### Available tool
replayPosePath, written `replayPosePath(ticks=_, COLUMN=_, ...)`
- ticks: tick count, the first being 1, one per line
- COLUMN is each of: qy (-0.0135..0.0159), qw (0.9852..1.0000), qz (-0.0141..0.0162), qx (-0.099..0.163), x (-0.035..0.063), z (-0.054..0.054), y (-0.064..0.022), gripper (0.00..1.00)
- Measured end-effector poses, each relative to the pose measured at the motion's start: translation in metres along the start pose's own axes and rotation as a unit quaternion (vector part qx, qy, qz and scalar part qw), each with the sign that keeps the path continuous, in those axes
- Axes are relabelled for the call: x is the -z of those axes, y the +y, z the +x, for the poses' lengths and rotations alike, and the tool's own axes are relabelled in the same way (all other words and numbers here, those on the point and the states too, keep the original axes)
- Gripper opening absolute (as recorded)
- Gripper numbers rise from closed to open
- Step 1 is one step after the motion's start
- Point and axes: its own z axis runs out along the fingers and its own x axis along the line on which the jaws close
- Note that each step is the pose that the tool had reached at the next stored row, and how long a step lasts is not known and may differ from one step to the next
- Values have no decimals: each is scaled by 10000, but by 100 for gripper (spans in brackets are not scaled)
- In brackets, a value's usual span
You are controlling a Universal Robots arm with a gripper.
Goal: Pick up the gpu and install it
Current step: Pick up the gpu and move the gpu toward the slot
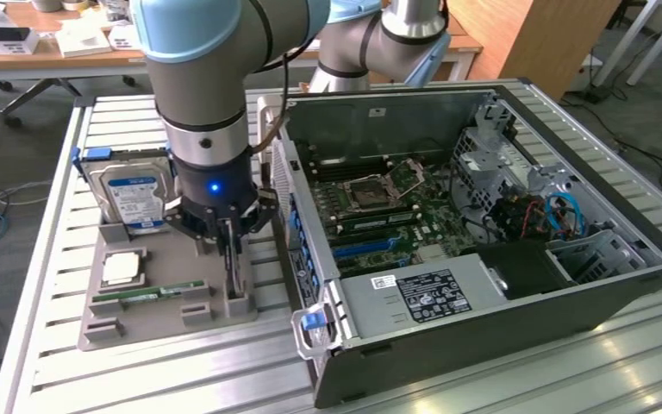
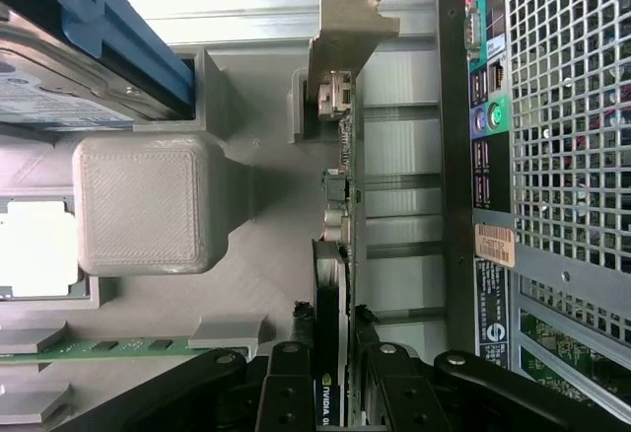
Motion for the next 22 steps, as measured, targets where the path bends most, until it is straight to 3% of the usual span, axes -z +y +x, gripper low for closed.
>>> replayPosePath(ticks=11, qy=0, qw=10000, qz=0, qx=12, x=275, z=-7, y=8, gripper=26)
replayPosePath(ticks=22, qy=4, qw=9999, qz=-4, qx=150, x=484, z=-12, y=15, gripper=26)
